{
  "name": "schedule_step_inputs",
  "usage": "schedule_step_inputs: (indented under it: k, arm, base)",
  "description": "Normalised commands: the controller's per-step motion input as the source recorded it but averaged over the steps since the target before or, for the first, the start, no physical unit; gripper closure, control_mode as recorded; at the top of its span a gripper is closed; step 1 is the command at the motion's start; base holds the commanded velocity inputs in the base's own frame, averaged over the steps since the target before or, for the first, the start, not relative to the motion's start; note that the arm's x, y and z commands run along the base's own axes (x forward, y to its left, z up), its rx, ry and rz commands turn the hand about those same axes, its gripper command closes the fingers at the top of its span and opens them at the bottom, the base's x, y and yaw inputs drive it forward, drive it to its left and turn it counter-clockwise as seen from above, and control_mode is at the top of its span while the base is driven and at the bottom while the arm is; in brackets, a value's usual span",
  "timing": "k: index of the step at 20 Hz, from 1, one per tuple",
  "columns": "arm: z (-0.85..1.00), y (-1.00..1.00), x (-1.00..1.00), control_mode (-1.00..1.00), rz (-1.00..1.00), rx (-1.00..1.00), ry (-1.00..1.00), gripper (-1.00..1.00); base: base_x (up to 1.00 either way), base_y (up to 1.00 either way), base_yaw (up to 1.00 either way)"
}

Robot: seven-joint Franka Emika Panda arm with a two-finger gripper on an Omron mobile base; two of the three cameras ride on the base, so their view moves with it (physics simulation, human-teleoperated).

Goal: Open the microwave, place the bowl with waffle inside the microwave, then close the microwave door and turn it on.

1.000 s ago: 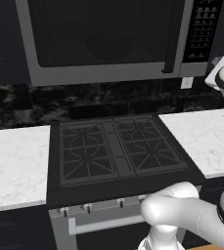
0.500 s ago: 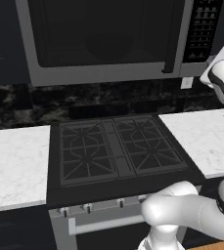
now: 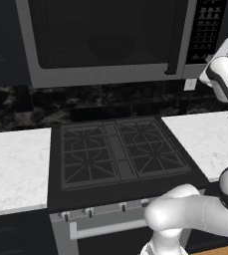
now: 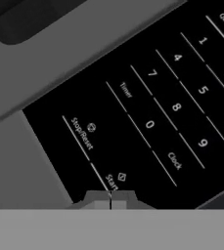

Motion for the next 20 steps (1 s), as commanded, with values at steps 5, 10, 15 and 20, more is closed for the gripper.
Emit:
schedule_step_inputs:
  k: [5,10,15,20]
  arm:
    - [0.00,0.00,0.20,-1.00,0.00,-0.03,0.00,1.00]
    - [0.00,0.00,0.31,-1.00,0.00,-0.03,0.00,1.00]
    - [0.00,0.09,0.35,-1.00,-0.01,-0.06,0.00,1.00]
    - [0.00,0.18,0.30,-1.00,-0.04,-0.08,0.00,1.00]
  base:
    - [0.00,0.00,0.00]
    - [0.00,0.00,0.00]
    - [0.00,0.00,0.00]
    - [0.00,0.00,0.00]
